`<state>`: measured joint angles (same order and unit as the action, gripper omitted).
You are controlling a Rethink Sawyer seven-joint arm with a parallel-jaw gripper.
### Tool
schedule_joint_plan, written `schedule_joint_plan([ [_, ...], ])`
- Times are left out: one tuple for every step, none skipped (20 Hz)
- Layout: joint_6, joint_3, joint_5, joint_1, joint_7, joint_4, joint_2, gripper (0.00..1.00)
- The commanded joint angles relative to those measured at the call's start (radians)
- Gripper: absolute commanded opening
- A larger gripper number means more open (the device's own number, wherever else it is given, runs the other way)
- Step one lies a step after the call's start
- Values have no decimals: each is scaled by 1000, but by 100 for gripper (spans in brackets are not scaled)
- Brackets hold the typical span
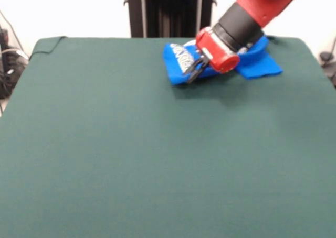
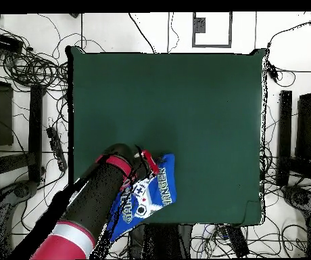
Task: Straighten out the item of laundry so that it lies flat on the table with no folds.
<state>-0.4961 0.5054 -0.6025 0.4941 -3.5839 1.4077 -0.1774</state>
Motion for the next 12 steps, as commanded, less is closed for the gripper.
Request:
schedule_joint_plan([
  [167,32,-63,-114,9,-175,12,0],
  [181,4,-63,-146,45,-176,-1,0],
  [193,-12,-69,-167,66,-187,-3,0],
  [204,-28,-74,-187,88,-198,-5,0],
  [210,-33,-82,-194,98,-210,-4,0],
  [230,-44,-98,-219,122,-231,-2,0],
  [232,-53,-103,-225,139,-235,-9,0],
  [251,-87,-117,-259,184,-244,-20,0],
  [264,-149,-123,-301,235,-232,-43,0],
  [278,-211,-130,-342,287,-220,-67,0],
  [280,-244,-134,-362,306,-211,-77,0],
  [284,-256,-142,-367,307,-207,-83,0],
])
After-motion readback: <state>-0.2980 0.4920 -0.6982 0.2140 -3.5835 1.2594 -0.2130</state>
